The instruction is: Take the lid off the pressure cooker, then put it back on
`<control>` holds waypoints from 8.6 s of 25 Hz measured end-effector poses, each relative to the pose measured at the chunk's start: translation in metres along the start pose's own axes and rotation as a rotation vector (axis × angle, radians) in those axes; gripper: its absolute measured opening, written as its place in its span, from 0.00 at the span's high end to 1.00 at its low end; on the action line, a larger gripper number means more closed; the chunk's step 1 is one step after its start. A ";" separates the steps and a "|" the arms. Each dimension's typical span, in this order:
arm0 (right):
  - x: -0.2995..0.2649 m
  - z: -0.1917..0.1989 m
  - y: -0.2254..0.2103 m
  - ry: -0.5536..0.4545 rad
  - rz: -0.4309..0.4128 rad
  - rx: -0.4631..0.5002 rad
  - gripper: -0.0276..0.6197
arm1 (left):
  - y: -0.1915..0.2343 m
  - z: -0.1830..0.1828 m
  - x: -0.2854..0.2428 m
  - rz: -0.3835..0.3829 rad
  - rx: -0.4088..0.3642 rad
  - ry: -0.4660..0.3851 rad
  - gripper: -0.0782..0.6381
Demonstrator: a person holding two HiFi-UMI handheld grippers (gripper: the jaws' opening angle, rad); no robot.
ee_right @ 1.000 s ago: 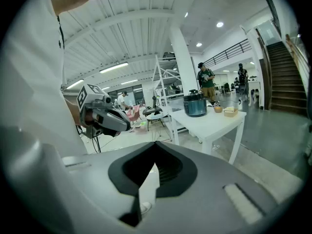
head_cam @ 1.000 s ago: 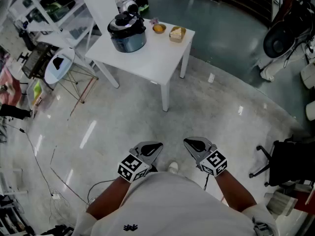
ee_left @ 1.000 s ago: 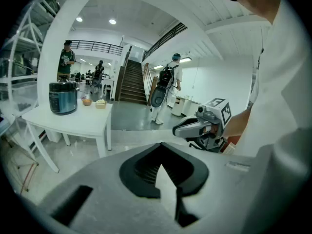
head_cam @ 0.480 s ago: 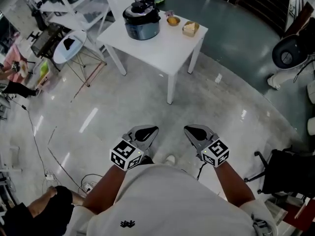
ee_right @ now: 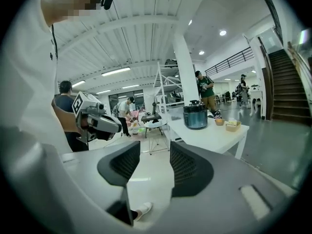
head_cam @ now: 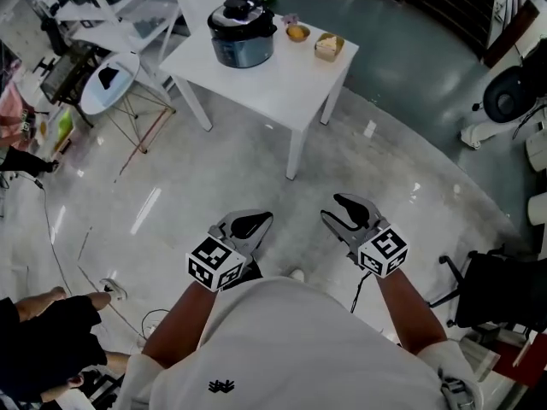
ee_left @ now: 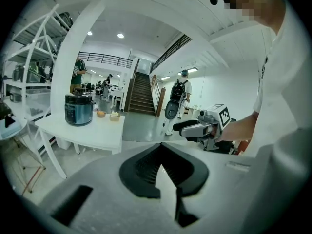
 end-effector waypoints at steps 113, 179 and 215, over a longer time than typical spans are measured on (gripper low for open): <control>-0.646 -0.309 -0.389 0.273 0.012 0.338 0.51 | 0.544 -0.188 -0.002 -0.077 0.016 -0.075 0.88; -0.373 -0.139 -0.406 0.309 0.314 0.105 0.51 | 0.461 -0.196 -0.128 0.320 -0.133 0.090 0.88; -0.447 -0.011 -0.416 0.365 0.158 0.186 0.51 | 0.470 -0.183 -0.164 0.184 -0.063 0.195 0.88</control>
Point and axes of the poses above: the fingertips, and each gripper's own axes: x backward along the fingers, y to its left, z out of its underside, the point moved 4 cm from there along x, backward along the fingers, and after that the axes turned 2 degrees about -y, right-handed, at the moved point
